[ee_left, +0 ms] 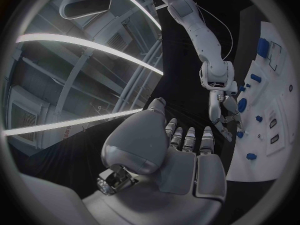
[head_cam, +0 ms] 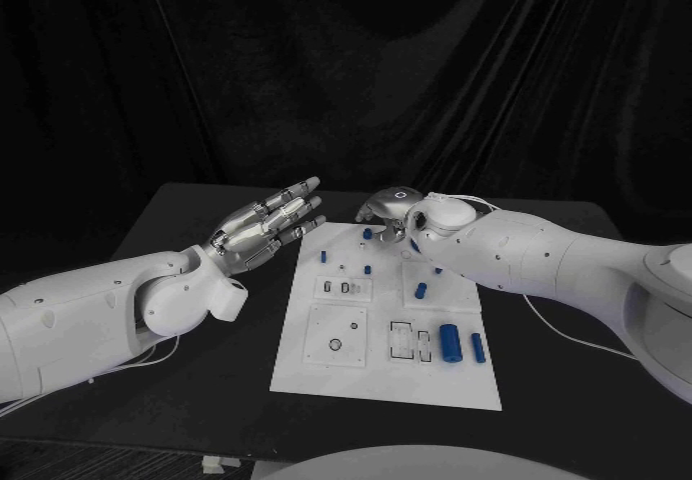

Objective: Assemble the parts on the task board

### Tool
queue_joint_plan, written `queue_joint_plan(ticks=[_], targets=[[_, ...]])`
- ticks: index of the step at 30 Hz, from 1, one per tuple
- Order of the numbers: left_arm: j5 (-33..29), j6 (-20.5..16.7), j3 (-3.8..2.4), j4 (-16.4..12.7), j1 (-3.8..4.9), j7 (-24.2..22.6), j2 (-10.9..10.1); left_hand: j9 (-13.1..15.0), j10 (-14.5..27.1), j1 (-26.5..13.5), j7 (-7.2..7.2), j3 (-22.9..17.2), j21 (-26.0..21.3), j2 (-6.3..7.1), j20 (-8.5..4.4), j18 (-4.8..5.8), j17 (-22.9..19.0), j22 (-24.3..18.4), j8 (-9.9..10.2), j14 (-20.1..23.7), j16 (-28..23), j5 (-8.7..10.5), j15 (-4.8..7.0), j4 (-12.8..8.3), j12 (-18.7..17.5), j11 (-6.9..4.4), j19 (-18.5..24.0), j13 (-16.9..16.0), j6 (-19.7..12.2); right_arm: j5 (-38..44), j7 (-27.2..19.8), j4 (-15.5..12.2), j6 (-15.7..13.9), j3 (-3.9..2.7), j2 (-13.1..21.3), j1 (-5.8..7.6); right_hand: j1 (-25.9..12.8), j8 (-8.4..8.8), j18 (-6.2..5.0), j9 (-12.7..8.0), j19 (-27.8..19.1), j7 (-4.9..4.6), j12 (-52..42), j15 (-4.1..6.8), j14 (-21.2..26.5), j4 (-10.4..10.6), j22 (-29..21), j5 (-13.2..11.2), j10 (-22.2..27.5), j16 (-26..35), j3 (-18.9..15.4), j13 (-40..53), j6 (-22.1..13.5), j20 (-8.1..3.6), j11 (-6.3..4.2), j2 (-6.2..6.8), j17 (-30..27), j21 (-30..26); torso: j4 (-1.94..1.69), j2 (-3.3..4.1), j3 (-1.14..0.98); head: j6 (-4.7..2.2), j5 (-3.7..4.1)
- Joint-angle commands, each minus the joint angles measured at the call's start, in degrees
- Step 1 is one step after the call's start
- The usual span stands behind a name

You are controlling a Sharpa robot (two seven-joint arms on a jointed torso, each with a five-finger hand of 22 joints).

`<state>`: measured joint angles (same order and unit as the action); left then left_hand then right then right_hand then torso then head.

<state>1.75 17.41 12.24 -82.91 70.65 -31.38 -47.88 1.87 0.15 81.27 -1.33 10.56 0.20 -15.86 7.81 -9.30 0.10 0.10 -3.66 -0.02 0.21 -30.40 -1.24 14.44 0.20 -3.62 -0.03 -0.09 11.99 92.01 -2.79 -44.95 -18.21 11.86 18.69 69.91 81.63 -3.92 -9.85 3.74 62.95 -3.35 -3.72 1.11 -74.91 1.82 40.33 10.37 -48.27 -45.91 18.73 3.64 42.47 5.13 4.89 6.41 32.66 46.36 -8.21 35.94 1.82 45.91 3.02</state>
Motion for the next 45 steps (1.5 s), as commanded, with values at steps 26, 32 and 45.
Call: queue_joint_plan(ticks=[26,32,45], targets=[[-0.05,0.20,-0.03,-0.73,-0.50,-0.18,-1.37,0.08,-0.15,0.45,0.57,-0.19,-0.20,-0.18,0.67,-0.97,-0.10,-0.10,-0.39,0.02,-0.21,-0.59,-0.46,-0.49,-0.20,0.73,0.03,0.09,0.40,-3.47,9.72,-25.26,5.44,0.04,24.90,5.96,-10.38,-0.57,4.73,1.86,13.13,-1.17,-86.28,1.71,-15.09,7.31,32.37,-1.02,-41.73,-44.09,-10.88,86.36,7.71,-1.58,-4.83,-3.01,57.34,25.17,0.87,-0.90,0.48,-0.68,0.08],[-0.05,0.38,-0.03,-0.71,-0.84,-0.07,-1.49,0.07,-0.15,0.46,0.59,-0.23,-0.20,-0.19,0.68,-0.97,-0.10,-0.10,-0.38,0.02,-0.21,-0.63,-0.57,-0.53,-0.20,0.75,0.03,0.09,0.35,-3.71,10.18,-22.73,5.95,0.04,23.79,4.38,-10.32,-0.21,5.78,2.09,16.35,-1.01,-86.28,2.20,-15.09,7.18,37.34,0.71,-41.73,-44.09,-11.05,86.36,7.03,-1.98,-5.22,-3.01,57.34,30.24,1.27,-1.20,0.77,-0.04,-0.17],[-0.05,0.58,-0.03,-0.75,-1.20,0.14,-1.62,0.07,-0.15,0.51,0.62,-0.34,-0.20,-0.21,0.75,-0.96,-0.10,-0.10,-0.42,0.02,-0.21,-0.75,-0.88,-0.68,-0.20,0.80,0.03,0.09,0.39,-3.78,8.42,-17.76,3.41,0.04,20.12,1.88,-8.18,0.06,5.48,1.32,15.82,-1.60,-86.28,2.30,-15.09,5.21,37.06,2.40,-41.73,-44.09,-10.25,86.36,3.46,-2.11,-5.02,-3.40,57.34,29.28,1.51,-1.04,0.54,0.13,-0.63]])
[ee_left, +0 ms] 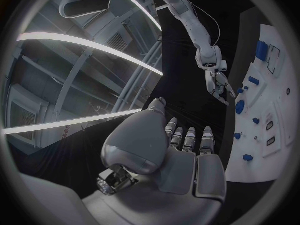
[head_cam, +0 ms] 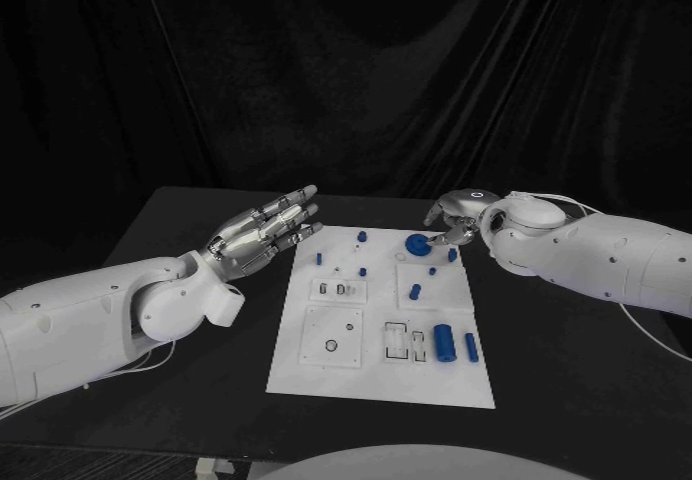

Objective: Assemble the parts on the task board

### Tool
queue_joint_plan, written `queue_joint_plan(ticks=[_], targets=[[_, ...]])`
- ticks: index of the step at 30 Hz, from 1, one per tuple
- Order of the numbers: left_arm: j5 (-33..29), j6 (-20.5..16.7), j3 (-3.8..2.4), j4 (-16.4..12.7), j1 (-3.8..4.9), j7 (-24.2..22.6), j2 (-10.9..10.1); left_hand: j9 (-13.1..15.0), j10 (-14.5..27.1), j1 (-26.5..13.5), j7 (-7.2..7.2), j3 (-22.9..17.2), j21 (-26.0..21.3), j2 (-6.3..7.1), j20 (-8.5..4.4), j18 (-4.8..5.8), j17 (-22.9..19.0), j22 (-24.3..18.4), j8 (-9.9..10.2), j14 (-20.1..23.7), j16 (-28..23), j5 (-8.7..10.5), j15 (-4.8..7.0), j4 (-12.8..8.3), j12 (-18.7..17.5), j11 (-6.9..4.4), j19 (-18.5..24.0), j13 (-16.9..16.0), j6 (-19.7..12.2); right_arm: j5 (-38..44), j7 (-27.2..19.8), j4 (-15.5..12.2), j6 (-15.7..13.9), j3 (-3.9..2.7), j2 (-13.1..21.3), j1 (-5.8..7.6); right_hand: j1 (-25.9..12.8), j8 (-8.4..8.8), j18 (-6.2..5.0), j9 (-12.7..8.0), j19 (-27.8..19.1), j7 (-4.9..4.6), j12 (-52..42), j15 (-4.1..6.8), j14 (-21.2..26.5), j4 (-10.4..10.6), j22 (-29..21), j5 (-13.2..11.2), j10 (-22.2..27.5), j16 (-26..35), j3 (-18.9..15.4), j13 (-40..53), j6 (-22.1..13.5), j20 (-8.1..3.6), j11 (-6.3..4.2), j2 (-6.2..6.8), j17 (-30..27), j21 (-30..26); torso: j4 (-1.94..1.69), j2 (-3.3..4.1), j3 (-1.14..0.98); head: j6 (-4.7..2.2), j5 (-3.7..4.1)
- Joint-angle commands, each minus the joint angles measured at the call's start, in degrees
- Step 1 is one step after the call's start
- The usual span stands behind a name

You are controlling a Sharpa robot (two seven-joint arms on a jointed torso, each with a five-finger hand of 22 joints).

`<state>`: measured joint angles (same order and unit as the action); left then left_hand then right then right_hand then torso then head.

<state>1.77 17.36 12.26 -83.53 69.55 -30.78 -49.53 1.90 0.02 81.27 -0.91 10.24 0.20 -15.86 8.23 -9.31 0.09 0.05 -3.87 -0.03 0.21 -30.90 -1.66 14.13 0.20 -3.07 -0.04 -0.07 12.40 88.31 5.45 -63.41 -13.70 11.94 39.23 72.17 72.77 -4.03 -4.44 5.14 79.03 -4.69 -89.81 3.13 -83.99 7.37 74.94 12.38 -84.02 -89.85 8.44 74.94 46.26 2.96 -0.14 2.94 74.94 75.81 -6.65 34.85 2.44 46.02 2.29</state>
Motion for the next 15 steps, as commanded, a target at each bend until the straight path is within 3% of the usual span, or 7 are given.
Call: queue_joint_plan(ticks=[1,9,15], targets=[[-0.08,0.64,-0.06,-0.11,-0.11,-0.45,0.04,0.05,-0.02,0.51,0.21,-0.03,-0.20,-0.21,0.34,-0.95,-0.09,-0.05,-0.21,0.03,-0.21,-0.24,-0.47,-0.37,-0.20,0.24,0.04,0.07,-0.02,-0.08,0.03,0.99,-1.26,-0.04,-0.67,-0.50,0.83,0.14,0.06,-0.11,-0.25,-0.33,-0.19,0.27,-6.01,-0.48,2.45,0.47,-5.98,-0.15,0.09,15.06,-0.36,0.07,0.05,0.06,15.06,-0.20,-0.09,0.05,-0.07,0.02,0.09],[-0.08,0.80,-0.06,0.01,-0.19,-0.39,0.16,0.04,-0.02,0.52,0.21,-0.05,-0.20,-0.20,0.37,-0.94,-0.09,-0.05,-0.21,0.03,-0.21,-0.25,-0.55,-0.41,-0.20,0.25,0.04,0.07,-0.05,-0.08,-0.91,2.87,-1.89,-0.05,-2.37,-1.30,1.24,-0.02,0.00,-0.15,-0.34,-0.39,-0.19,0.21,-6.01,-0.86,2.32,0.48,-5.98,-0.15,0.28,15.06,-0.25,0.13,0.11,-0.07,15.06,-0.47,-0.31,0.07,0.04,0.08,0.15],[-0.08,0.93,-0.06,0.11,-0.23,-0.33,0.23,0.04,-0.02,0.52,0.21,-0.05,-0.20,-0.20,0.37,-0.94,-0.09,-0.05,-0.21,0.03,-0.21,-0.25,-0.55,-0.41,-0.20,0.25,0.04,0.07,-0.05,-0.08,-1.53,4.22,-2.32,-0.05,-3.56,-1.68,1.44,-0.83,0.03,0.21,-0.16,-0.41,-0.19,0.22,-6.01,-1.19,2.50,0.57,-5.98,-0.15,0.41,15.06,1.28,0.14,0.12,-0.23,15.06,-0.48,-0.27,0.00,0.12,0.16,0.21]])
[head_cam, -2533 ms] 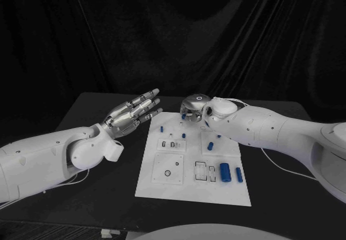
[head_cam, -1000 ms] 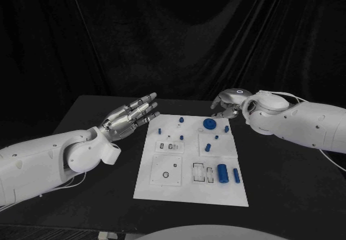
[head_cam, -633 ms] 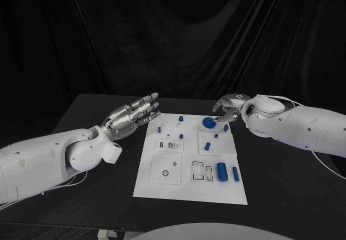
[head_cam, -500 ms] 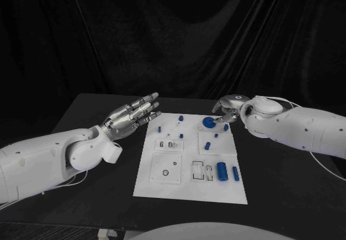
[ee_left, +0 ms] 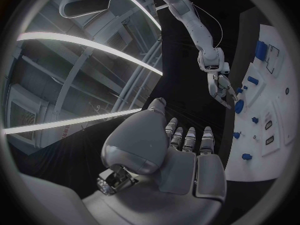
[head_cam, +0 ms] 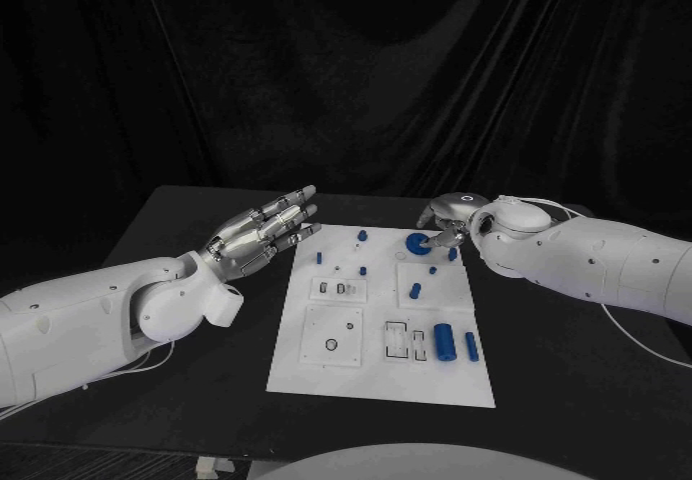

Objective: Assemble the parts on the task board

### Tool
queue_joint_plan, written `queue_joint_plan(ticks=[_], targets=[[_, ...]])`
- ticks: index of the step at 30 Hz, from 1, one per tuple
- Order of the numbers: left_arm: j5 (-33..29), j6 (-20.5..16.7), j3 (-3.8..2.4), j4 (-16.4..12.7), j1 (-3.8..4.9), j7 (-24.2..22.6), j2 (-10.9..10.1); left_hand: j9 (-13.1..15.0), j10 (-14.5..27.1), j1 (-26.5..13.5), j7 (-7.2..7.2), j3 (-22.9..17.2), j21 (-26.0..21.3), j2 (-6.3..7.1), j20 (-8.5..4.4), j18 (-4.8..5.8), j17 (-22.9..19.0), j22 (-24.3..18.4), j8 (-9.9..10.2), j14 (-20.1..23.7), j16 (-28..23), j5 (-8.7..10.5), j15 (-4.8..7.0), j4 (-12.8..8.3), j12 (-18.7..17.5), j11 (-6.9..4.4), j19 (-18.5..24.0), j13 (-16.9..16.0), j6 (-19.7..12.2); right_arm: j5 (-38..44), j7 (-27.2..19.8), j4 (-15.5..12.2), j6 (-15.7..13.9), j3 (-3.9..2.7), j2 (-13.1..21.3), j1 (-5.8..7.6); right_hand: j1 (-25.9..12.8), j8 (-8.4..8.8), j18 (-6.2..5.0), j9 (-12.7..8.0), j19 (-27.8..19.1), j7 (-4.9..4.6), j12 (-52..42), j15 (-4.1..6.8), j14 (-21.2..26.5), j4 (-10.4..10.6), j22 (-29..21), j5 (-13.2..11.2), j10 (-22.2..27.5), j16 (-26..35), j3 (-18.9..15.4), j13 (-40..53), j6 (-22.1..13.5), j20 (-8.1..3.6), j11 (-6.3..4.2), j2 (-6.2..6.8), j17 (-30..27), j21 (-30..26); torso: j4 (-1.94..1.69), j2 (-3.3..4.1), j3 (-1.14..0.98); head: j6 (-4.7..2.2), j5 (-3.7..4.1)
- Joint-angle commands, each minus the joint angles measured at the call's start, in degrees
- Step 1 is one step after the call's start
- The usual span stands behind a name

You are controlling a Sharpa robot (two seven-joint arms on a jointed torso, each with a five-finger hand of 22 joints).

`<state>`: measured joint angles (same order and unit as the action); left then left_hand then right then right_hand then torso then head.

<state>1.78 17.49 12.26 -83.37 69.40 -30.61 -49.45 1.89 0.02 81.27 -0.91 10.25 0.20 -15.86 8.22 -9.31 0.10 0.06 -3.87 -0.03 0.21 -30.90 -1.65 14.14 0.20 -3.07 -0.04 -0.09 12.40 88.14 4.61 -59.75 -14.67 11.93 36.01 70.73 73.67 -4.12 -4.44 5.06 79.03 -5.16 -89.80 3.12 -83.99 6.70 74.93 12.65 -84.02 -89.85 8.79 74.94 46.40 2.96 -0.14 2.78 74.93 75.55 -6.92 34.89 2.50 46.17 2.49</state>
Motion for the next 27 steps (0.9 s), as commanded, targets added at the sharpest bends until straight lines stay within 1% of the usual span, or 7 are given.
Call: queue_joint_plan(ticks=[1,3,7,15,23,25,27], targets=[[-0.08,0.81,-0.06,-0.04,-0.08,-0.50,0.16,0.05,-0.02,0.52,0.21,-0.06,-0.20,-0.20,0.37,-0.94,-0.10,-0.06,-0.21,0.03,-0.21,-0.25,-0.55,-0.41,-0.20,0.25,0.04,0.09,-0.05,0.09,-0.75,0.77,-1.36,-0.04,-0.50,-0.30,0.55,-0.85,0.04,0.36,-0.13,0.03,-0.20,0.22,-6.01,-0.57,2.55,0.31,-5.98,-0.15,0.07,15.06,1.37,0.14,0.14,-0.06,15.07,-0.20,0.03,-0.05,0.06,0.04,-0.01],[-0.08,0.86,-0.06,-0.03,-0.09,-0.49,0.20,0.05,-0.02,0.52,0.21,-0.06,-0.20,-0.20,0.37,-0.94,-0.10,-0.06,-0.21,0.03,-0.21,-0.25,-0.55,-0.41,-0.20,0.25,0.04,0.09,-0.05,0.09,-0.82,1.19,-1.39,-0.04,-0.82,-0.42,0.56,-0.93,0.07,0.41,-0.04,0.00,-0.20,0.21,-6.01,-0.61,2.64,0.32,-5.98,-0.15,0.08,15.06,1.55,0.14,0.15,-0.07,15.07,-0.12,0.04,-0.06,0.05,0.05,-0.03],[-0.08,0.94,-0.06,0.00,-0.09,-0.47,0.28,0.05,-0.02,0.52,0.21,-0.06,-0.20,-0.20,0.37,-0.94,-0.10,-0.06,-0.21,0.03,-0.21,-0.25,-0.55,-0.41,-0.20,0.25,0.04,0.09,-0.05,0.09,-0.93,2.24,-1.38,-0.04,-1.49,-0.71,0.58,-0.95,0.07,0.43,-0.04,-0.03,-0.20,0.21,-6.01,-0.63,2.65,0.31,-5.98,-0.15,0.08,15.06,1.59,0.14,0.16,-0.05,15.07,-0.12,-0.07,-0.06,0.03,0.06,0.06],[-0.08,1.18,-0.06,0.03,-0.11,-0.40,0.35,0.04,-0.02,0.52,0.22,-0.10,-0.20,-0.20,0.41,-0.92,-0.10,-0.06,-0.21,0.03,-0.21,-0.28,-0.67,-0.49,-0.20,0.26,0.04,0.09,-0.11,0.09,-0.70,3.95,-0.36,-0.04,-2.49,-1.20,0.56,-0.98,-0.02,0.49,-0.28,-0.34,-0.20,0.11,-6.01,-0.74,2.39,0.09,-5.98,-0.15,-0.01,15.06,1.67,0.18,0.34,0.12,15.07,-0.50,0.05,-0.05,0.10,0.20,-0.18],[-0.08,1.41,-0.06,0.07,-0.13,-0.30,0.41,0.04,-0.02,0.52,0.23,-0.12,-0.20,-0.20,0.43,-0.92,-0.10,-0.06,-0.21,0.03,-0.21,-0.29,-0.69,-0.50,-0.20,0.27,0.04,0.09,-0.11,0.09,-0.50,5.27,0.70,-0.04,-3.19,-1.63,0.64,-0.95,-0.06,0.54,-0.45,-0.72,-0.20,-0.08,-6.01,-0.88,2.23,-0.01,-5.98,-0.15,-0.02,15.06,1.65,0.29,0.63,0.17,15.07,-0.77,0.01,-0.07,0.04,0.26,-0.05],[-0.08,1.51,-0.06,0.09,-0.14,-0.28,0.45,0.03,-0.02,0.52,0.23,-0.12,-0.20,-0.20,0.44,-0.92,-0.10,-0.06,-0.21,0.03,-0.21,-0.29,-0.71,-0.51,-0.20,0.27,0.04,0.09,-0.12,0.09,-0.60,5.64,0.92,-0.05,-3.33,-1.77,0.71,-1.12,-0.07,0.68,-0.51,-1.01,-0.20,-0.30,-6.01,-0.99,2.20,0.22,-5.98,-0.15,0.05,15.06,2.00,0.45,0.89,0.06,15.07,-0.91,-0.02,-0.06,0.02,0.26,-0.03],[-0.08,1.56,-0.06,0.10,-0.15,-0.26,0.48,0.04,-0.02,0.52,0.23,-0.13,-0.20,-0.20,0.45,-0.92,-0.10,-0.06,-0.21,0.03,-0.21,-0.29,-0.72,-0.51,-0.20,0.27,0.04,0.09,-0.11,0.09,-0.72,5.99,1.13,-0.05,-3.49,-1.91,0.87,-1.51,-0.10,0.99,-0.61,-1.16,-0.20,-0.55,-6.01,-1.23,2.15,1.16,-5.98,-0.15,0.21,15.06,2.83,0.70,1.11,-0.04,15.07,-1.13,0.04,-0.07,0.03,0.29,-0.06]])
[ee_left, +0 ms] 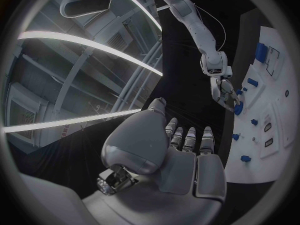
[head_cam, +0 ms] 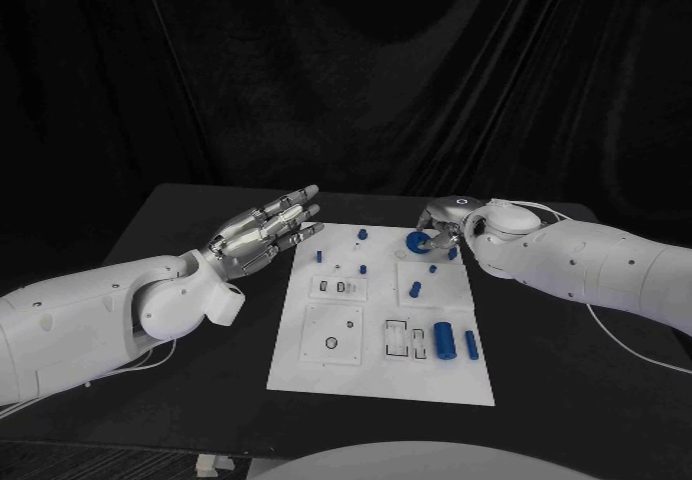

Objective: Assemble the parts on the task board

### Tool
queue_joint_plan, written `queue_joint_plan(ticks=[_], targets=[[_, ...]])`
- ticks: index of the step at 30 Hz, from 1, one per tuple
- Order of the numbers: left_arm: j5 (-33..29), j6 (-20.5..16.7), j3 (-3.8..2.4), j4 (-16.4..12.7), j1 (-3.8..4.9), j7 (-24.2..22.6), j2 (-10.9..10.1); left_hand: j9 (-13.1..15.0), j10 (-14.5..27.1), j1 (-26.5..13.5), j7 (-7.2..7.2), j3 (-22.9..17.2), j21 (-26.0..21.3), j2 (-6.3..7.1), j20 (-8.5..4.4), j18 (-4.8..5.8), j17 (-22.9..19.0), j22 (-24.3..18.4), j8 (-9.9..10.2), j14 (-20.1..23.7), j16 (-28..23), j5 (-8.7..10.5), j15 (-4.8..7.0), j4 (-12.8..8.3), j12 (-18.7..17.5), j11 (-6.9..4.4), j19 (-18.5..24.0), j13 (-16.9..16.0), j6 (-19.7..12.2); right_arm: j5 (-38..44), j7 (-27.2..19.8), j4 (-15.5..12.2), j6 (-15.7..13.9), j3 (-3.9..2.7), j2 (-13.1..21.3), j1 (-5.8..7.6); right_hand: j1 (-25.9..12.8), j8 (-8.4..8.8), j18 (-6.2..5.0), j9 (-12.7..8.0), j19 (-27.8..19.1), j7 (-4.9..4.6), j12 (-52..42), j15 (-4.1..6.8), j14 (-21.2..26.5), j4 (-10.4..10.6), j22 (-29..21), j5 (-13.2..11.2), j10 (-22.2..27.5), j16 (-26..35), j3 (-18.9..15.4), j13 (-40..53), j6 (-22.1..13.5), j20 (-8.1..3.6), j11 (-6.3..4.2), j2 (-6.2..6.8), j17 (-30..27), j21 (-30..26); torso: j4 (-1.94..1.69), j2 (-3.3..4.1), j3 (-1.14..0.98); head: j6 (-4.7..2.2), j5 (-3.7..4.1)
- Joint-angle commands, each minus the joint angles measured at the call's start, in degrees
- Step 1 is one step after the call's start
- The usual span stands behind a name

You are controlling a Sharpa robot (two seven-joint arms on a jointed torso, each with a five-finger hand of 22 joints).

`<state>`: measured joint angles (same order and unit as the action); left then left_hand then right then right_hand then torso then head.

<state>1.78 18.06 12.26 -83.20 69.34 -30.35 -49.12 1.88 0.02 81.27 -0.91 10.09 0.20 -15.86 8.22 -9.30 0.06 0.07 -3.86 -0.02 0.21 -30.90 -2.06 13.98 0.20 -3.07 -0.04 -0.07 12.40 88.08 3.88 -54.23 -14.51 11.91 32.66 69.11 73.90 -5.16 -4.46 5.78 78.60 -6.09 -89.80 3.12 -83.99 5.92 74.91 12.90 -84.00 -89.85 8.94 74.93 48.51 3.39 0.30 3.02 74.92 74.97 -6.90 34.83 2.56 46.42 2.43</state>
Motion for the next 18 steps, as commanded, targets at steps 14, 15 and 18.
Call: queue_joint_plan(ticks=[14,15,18], targets=[[-0.08,1.27,-0.06,-0.06,-0.15,-0.48,0.21,0.03,-0.02,0.51,0.26,-0.03,-0.20,-0.22,0.58,-0.92,-0.06,-0.07,-0.19,0.02,-0.21,-0.31,-0.44,-0.42,-0.20,0.31,0.04,0.07,-0.22,0.15,-1.25,1.85,1.59,-0.04,-1.13,-0.90,1.51,-1.85,-0.20,1.65,-0.34,-0.13,-0.20,-0.57,-6.01,-1.57,2.23,5.55,-6.00,-0.15,1.28,15.07,3.96,0.44,0.64,-0.31,15.08,-1.11,0.04,0.00,-0.01,0.13,-0.19],[-0.08,1.29,-0.06,-0.07,-0.15,-0.48,0.21,0.03,-0.02,0.51,0.26,-0.04,-0.20,-0.22,0.60,-0.92,-0.06,-0.07,-0.20,0.02,-0.21,-0.31,-0.46,-0.44,-0.20,0.31,0.04,0.07,-0.21,0.15,-1.30,1.90,1.62,-0.04,-1.16,-0.92,1.74,-1.89,-0.20,1.79,-0.34,-0.16,-0.20,-0.57,-6.01,-1.82,2.25,6.18,-6.00,-0.15,1.54,15.07,4.16,0.44,0.66,-0.23,15.08,-1.17,0.05,0.01,-0.01,0.15,-0.21],[-0.08,1.34,-0.06,-0.08,-0.16,-0.46,0.21,0.03,-0.02,0.51,0.26,-0.04,-0.20,-0.22,0.60,-0.92,-0.06,-0.07,-0.20,0.02,-0.21,-0.31,-0.46,-0.44,-0.20,0.31,0.04,0.07,-0.21,0.15,-1.51,1.99,1.65,-0.04,-1.21,-0.97,2.25,-2.26,-0.20,2.27,-0.31,-0.19,-0.20,-0.61,-6.01,-2.39,2.33,7.36,-6.00,-0.15,2.18,15.07,5.18,0.45,0.70,-0.10,15.08,-1.25,0.04,0.00,-0.03,0.18,-0.26]])
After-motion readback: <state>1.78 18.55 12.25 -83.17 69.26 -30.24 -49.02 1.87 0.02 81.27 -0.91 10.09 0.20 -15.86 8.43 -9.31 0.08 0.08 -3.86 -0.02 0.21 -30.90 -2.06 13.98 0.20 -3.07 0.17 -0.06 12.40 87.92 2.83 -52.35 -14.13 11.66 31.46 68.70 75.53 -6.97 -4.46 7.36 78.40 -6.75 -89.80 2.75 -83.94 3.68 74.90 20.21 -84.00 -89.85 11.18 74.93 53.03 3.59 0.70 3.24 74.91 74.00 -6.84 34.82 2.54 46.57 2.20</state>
